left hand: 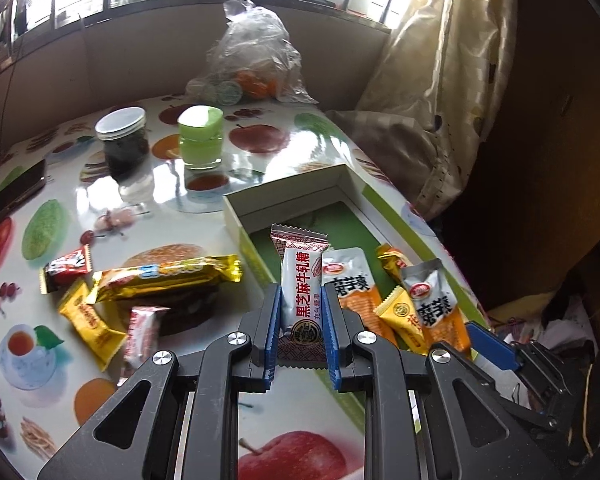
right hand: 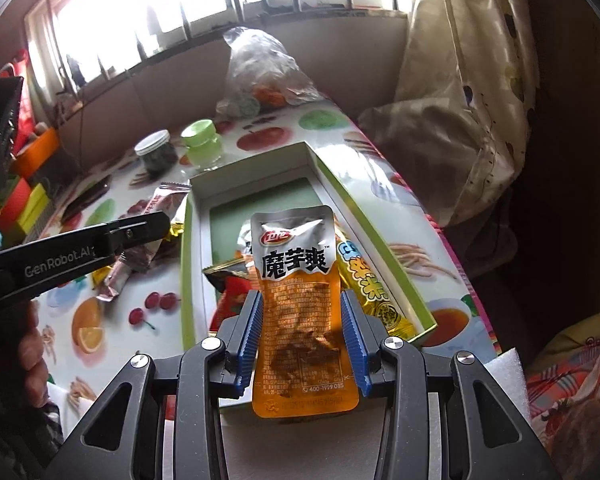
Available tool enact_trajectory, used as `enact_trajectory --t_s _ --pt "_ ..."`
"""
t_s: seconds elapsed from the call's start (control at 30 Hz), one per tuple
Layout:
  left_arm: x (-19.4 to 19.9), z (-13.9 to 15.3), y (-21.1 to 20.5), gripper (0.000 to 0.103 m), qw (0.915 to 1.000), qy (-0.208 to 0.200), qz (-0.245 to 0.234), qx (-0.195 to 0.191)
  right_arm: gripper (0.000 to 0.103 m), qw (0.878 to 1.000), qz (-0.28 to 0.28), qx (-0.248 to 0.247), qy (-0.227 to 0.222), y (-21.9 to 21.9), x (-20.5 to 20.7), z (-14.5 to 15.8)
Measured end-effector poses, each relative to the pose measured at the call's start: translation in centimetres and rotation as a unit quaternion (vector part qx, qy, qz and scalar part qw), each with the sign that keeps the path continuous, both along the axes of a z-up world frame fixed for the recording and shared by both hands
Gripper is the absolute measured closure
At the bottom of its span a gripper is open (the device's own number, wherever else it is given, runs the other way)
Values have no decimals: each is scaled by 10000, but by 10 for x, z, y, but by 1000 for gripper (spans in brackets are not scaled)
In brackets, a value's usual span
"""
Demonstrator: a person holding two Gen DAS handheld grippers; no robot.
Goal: Organize snacks
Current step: 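Lower both snacks into the green box and open both tools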
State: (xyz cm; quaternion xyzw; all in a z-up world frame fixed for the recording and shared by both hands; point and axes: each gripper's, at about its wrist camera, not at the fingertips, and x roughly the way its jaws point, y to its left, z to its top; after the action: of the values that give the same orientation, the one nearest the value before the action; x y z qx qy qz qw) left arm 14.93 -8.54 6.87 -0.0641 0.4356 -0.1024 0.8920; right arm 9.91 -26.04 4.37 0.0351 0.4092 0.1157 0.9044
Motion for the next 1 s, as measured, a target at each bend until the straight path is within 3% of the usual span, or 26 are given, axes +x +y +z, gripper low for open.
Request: enact_trajectory --t_s 0.57,1.0 --pt "13 -19 -28 82 9994 224 -273 12 64 9991 -47 -421 -62 6 7 -11" --pt "21 -31 -35 82 9986 431 -296 59 60 9990 -64 -439 -94 5 8 -12"
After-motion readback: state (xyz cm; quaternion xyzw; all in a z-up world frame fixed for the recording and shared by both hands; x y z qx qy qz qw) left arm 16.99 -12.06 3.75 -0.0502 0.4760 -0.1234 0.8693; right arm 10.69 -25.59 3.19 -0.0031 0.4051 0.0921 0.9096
